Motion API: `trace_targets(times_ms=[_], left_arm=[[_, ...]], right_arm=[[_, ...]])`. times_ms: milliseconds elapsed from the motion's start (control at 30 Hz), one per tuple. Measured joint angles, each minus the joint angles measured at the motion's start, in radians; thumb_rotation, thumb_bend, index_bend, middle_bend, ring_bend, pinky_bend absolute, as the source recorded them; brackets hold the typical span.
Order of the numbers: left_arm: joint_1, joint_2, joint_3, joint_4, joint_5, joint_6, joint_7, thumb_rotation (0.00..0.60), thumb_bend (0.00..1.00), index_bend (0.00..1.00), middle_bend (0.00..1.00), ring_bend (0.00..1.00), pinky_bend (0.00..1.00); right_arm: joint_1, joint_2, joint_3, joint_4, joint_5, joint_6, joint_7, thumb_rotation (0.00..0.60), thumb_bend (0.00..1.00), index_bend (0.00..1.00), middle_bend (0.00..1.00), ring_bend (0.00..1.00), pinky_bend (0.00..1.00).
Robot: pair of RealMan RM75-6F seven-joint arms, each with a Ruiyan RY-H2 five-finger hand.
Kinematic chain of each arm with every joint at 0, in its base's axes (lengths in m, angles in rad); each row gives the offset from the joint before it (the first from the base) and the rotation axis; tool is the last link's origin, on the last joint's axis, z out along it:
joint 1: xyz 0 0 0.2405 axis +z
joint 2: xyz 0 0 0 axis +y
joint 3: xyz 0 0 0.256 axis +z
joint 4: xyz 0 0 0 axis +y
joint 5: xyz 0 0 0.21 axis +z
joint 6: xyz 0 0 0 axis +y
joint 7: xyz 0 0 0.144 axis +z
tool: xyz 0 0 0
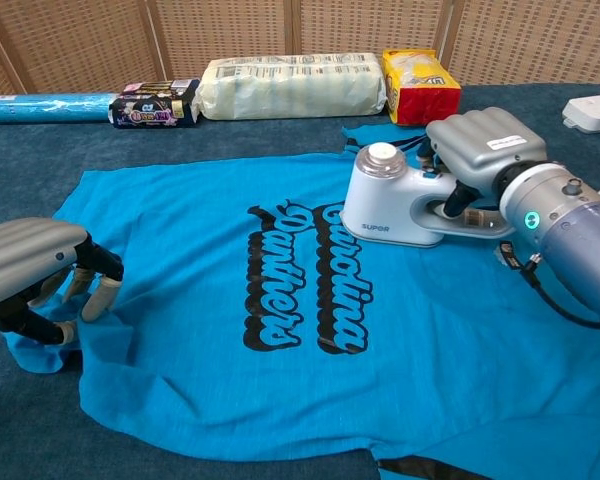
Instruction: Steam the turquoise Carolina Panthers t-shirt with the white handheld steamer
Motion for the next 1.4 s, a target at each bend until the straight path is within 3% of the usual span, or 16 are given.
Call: trace_targets(times_ms=[533,1400], left_arm=[[-0.001,-0.004,0.001,-0.002,0.004,0.002,-0.001,0.6,0.41,0.72,0.69,0.65,0.72],[-0.002,-0.004,-0.001,-0.002,-0.003,0.0,0.007,0.6,0.41,0.72,0.69,0.65,0.72]], right_arm=[[-0.016,0.02,-0.071,-0.135,-0.086,0.035,-0.005,0.6,0.36,0.72,0.77,0.83,0.74],[-0.003,-0.014,0.034,0.145,0.046,-0.009,0.044,0.6,0.36,0.72,0.77,0.83,0.74]])
